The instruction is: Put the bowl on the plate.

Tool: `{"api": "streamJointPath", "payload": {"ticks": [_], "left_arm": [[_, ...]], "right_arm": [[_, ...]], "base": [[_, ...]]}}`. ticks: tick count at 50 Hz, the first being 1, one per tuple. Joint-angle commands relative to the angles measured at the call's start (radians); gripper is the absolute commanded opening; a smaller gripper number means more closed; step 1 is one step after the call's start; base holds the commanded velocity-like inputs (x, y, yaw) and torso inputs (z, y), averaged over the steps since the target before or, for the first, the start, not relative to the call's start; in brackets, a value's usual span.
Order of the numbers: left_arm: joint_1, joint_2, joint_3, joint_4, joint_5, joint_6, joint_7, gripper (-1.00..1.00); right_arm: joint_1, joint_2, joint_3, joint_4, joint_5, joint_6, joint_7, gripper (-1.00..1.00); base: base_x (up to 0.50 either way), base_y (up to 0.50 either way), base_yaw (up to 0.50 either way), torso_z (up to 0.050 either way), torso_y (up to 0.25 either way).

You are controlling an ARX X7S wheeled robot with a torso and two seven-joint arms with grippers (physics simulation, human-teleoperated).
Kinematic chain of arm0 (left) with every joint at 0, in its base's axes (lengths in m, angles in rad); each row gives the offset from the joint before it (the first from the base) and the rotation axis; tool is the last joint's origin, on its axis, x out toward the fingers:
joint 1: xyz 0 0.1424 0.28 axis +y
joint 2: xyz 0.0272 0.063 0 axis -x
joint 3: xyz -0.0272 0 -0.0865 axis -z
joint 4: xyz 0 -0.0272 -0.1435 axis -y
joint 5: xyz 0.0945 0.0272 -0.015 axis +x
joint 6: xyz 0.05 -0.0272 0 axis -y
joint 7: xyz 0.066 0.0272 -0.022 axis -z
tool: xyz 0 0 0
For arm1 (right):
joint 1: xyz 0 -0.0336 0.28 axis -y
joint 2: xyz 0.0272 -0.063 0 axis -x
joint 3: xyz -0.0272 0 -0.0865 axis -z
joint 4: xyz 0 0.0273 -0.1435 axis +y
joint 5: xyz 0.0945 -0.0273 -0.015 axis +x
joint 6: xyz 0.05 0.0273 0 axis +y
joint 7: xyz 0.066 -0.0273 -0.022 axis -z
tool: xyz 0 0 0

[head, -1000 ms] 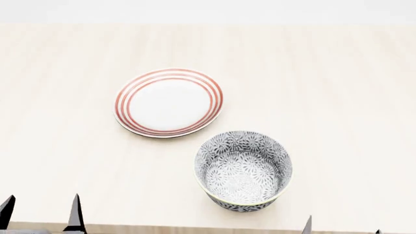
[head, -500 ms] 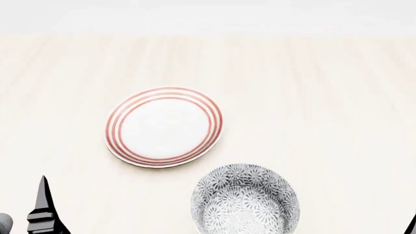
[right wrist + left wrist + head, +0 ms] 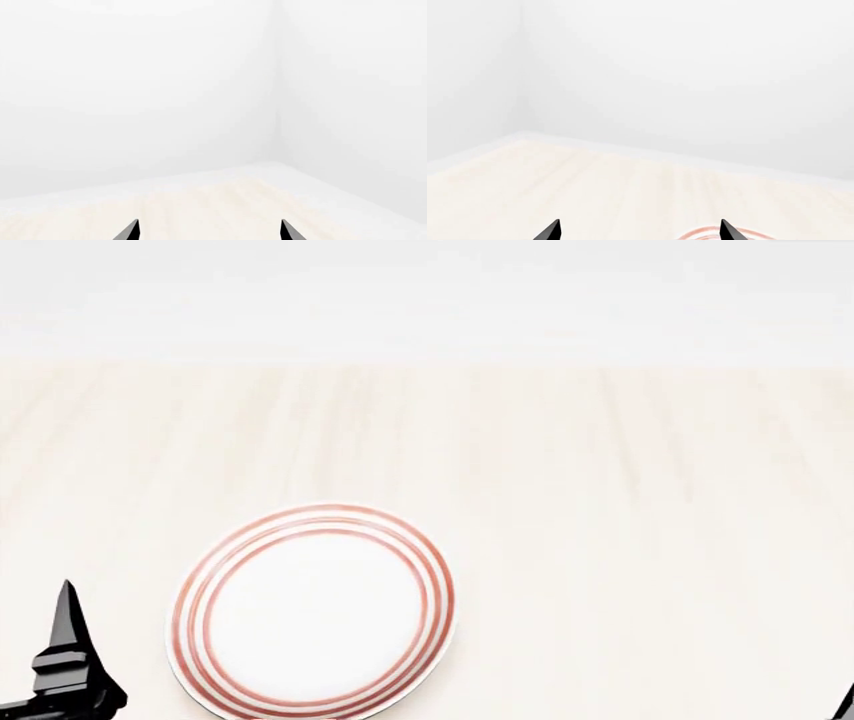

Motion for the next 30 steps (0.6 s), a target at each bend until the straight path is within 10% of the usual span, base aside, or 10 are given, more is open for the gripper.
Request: {"api": "streamJointPath", "payload": {"ticks": [1, 16, 30], "left_arm": [[-0.014, -0.013, -0.007, -0.009, -0.024, -0.002, -0.015, 1.00], [-0.014, -0.020, -0.006, -0.016, -0.045, -0.003, -0.035, 1.00], [0.002, -0.023, 0.025, -0.042, -0.038, 0.046, -0.036, 1.00]], "right_arm": [[-0.045, 0.028, 0.031, 0.001, 0.058, 0.032, 0.015, 1.00], [-0.392, 0.282, 0.418, -0.033, 0.884, 0.006, 0.031, 1.00], [-0.395, 0.383, 0.551, -0.032, 1.167, 0.050, 0.083, 1.00]], "base": [[0.00, 0.00, 0.00, 0.000, 0.000], [0.00, 0.00, 0.00, 0.000, 0.000], [0.00, 0.00, 0.00, 0.000, 0.000]]}}
